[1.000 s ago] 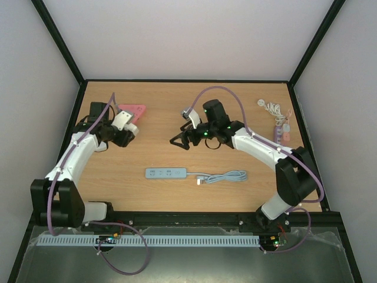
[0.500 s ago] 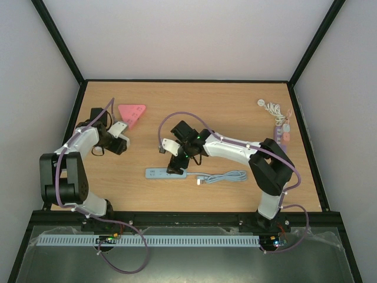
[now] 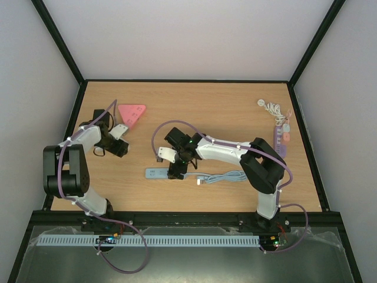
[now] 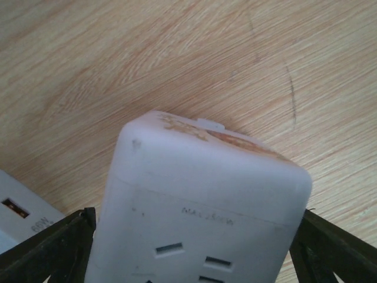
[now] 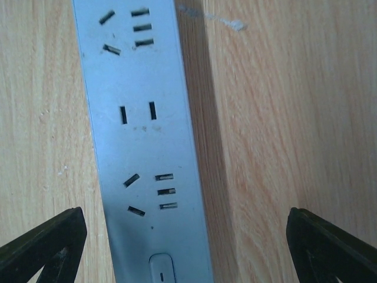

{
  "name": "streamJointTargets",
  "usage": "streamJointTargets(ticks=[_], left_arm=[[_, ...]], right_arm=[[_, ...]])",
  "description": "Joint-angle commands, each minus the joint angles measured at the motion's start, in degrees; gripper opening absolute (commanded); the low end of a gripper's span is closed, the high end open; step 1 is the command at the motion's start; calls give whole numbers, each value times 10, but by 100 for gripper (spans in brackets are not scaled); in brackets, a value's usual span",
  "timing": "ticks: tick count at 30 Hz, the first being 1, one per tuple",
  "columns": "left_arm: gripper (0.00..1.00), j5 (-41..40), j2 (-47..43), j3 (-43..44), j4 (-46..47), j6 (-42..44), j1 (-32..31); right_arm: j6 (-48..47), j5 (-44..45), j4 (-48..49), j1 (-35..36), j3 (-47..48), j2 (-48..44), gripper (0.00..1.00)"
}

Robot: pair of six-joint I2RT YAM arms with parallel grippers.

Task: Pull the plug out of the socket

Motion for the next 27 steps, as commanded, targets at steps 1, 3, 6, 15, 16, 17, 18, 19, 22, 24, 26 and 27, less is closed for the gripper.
streamJointTargets(ticks=[1,3,6,15,16,17,18,19,22,24,26,27], left_arm=[[97,6,-8,11,-6,5,2],[100,13,-18,11,-6,2,2],[100,24,-36,16,-13,-2,2],[100,45,-91,46,-36,-11,2],[100,46,-97,47,-37,-11,2],[100,49,-101,50,-40,-12,2],[100,52,-105,52,-41,-12,2],[100,55,-108,54,-43,-12,2],[100,61,-115,59,-46,-14,2],[100,65,-118,61,-48,-16,2],[100,68,-123,64,-50,-17,2],[100,70,-125,65,-50,-18,2]], right_arm=[[-10,38,-14,5,8,10,90],[-11,42,-11,5,7,10,86],[-14,50,-11,7,6,12,76],[-22,83,-15,6,-18,8,50],[-23,88,-14,6,-22,8,49],[-25,91,-15,5,-24,8,48],[-26,92,-17,4,-26,10,49],[-28,91,-20,2,-26,11,50],[-30,90,-21,-4,-32,10,46],[-33,91,-21,-12,-35,7,43],[-38,93,-26,-22,-38,4,41],[-41,93,-29,-29,-42,2,40]])
